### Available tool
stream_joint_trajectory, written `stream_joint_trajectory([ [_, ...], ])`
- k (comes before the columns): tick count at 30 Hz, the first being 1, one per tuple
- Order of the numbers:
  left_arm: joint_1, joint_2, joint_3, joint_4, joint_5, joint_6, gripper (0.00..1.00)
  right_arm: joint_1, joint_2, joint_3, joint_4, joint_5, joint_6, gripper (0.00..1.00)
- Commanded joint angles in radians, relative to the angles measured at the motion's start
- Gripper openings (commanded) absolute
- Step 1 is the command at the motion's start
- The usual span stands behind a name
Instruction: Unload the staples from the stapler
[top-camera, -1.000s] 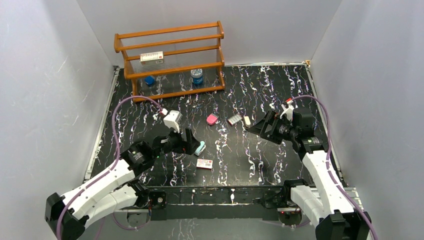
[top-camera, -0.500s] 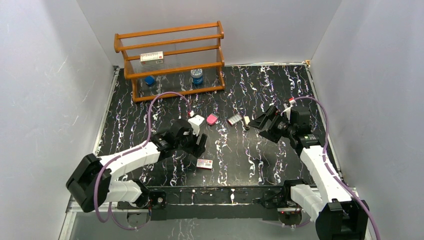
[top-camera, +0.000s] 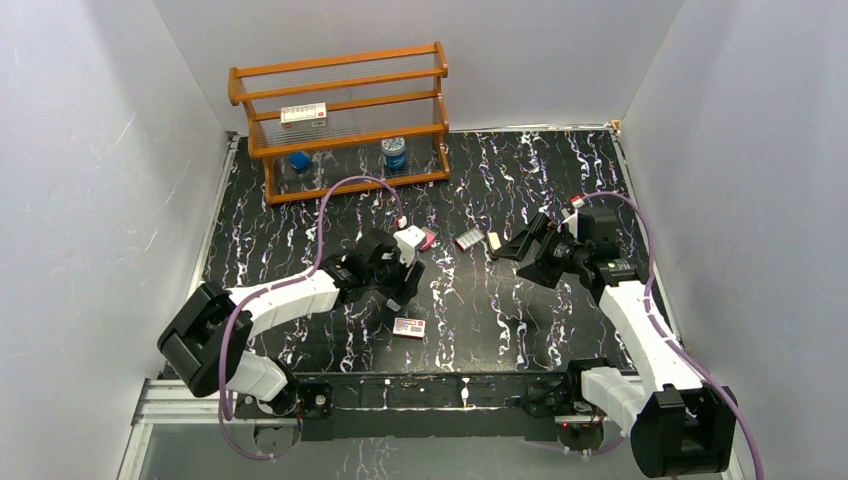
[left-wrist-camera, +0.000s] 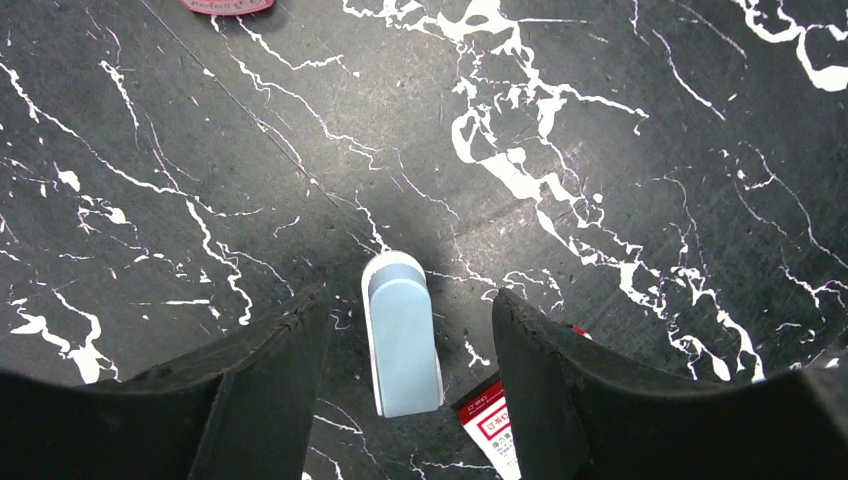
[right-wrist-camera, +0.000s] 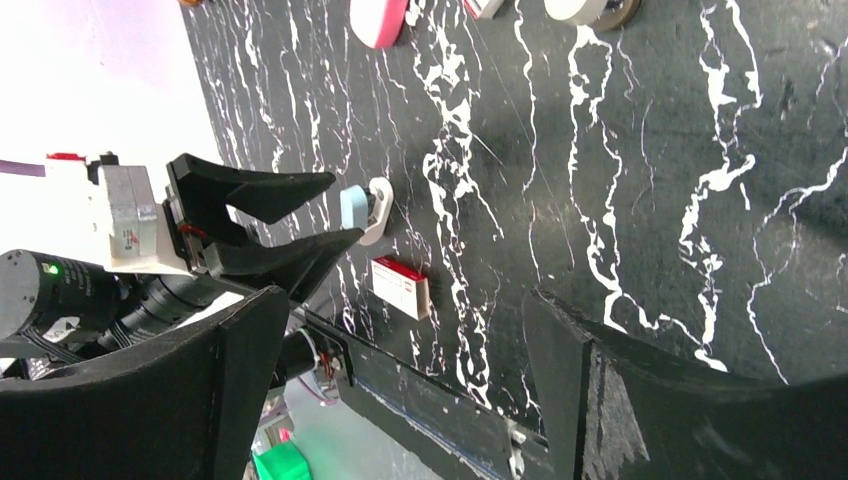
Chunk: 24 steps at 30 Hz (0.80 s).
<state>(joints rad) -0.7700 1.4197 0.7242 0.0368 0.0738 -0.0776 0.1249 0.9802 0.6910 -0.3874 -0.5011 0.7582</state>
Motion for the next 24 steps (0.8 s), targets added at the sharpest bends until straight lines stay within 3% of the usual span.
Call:
stream_joint_trajectory([
  [1, -0.002, 0.012, 0.026, -0.031, 0.030, 0.036, 0.57, 0.001, -0.027, 0.035, -0.071, -0.033, -0.029, 0.95],
  [10, -0.002, 0.005, -0.039, 0.001, 0.049, 0.073, 0.57, 0.002, -0.086, -0.010, -0.108, -0.005, -0.026, 0.93],
  [24, 0.000, 0.067, -0.016, 0.085, 0.079, 0.120, 0.45, 0.002, 0.004, -0.005, -0.192, 0.007, -0.119, 0.93],
])
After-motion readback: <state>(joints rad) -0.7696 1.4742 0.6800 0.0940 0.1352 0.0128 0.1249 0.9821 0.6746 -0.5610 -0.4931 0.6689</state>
